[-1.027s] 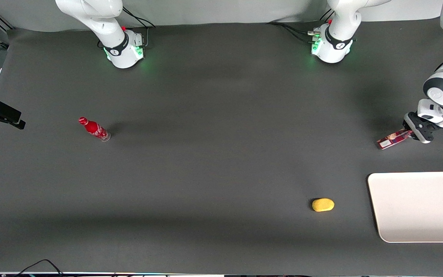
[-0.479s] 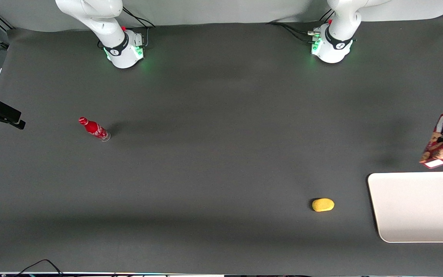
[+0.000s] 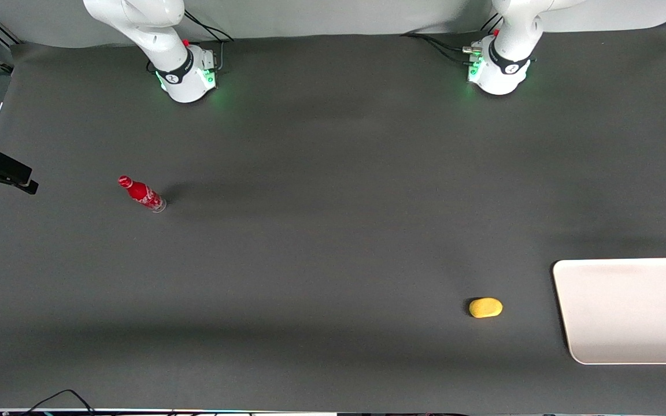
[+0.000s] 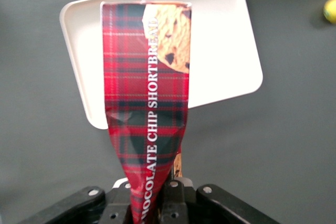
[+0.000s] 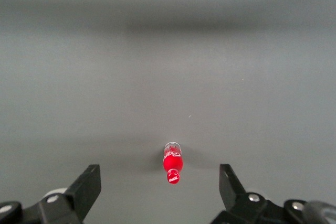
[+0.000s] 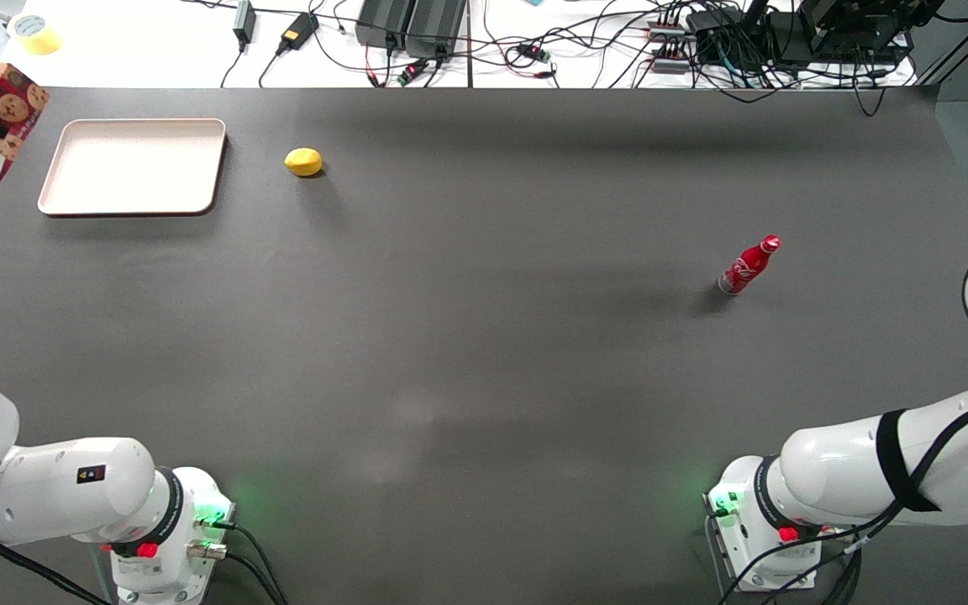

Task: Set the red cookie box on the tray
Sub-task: 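Carry the hanging box with the left gripper over the white tray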

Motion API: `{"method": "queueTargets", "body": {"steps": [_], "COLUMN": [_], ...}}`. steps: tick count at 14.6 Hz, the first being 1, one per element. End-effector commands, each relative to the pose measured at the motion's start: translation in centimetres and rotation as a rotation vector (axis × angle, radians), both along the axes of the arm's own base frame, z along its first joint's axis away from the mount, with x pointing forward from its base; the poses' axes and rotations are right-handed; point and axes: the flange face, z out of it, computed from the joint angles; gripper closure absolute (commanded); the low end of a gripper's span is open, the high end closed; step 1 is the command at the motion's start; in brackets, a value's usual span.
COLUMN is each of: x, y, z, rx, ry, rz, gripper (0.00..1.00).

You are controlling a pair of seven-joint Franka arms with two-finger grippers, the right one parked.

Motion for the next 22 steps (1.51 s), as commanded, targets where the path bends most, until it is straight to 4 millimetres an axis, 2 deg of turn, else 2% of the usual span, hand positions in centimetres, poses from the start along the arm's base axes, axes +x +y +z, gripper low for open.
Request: {"method": "queueTargets", "body": {"steps": [1,4,7,8,11,17,20,22], "x": [5.9,8.8,11.1,11.3,12.4,12.4,12.9,12.8], "y": [1.4,3.9,5.7,6.4,6.6,7.2,6.7,6.8], "z": [-0.3,-3.7,-9.4,-10.5,-15.0,-21.2,-22.9,-23.2], "rx": [0.034,0.016,0.045,0.064,0.098,0.091,0.096,0.101], "ry": [-0.002,-0.042,-0.068,-0.094,-0.13,-0.128,-0.158,-0.16], "rz": [0.099,0.139,0.15,0.161,0.191,0.209,0.209,0.21], "gripper": [1.0,1.0,1.0,1.0,1.0,1.0,1.0,1.0]}}
